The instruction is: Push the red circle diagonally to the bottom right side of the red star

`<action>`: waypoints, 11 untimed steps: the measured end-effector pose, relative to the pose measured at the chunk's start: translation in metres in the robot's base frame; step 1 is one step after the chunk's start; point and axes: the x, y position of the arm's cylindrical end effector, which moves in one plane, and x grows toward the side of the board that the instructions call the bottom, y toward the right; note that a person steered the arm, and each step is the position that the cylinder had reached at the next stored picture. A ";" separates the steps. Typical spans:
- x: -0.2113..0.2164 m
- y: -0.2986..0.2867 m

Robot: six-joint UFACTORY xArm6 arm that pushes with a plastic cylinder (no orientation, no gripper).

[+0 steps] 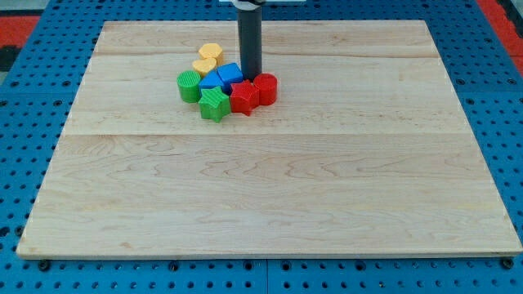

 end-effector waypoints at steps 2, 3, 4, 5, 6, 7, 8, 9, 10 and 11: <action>0.077 0.087; 0.122 0.081; 0.077 0.048; 0.044 0.093; 0.039 0.021; 0.046 -0.024; 0.083 -0.009; 0.117 0.000; 0.165 0.042; 0.176 0.144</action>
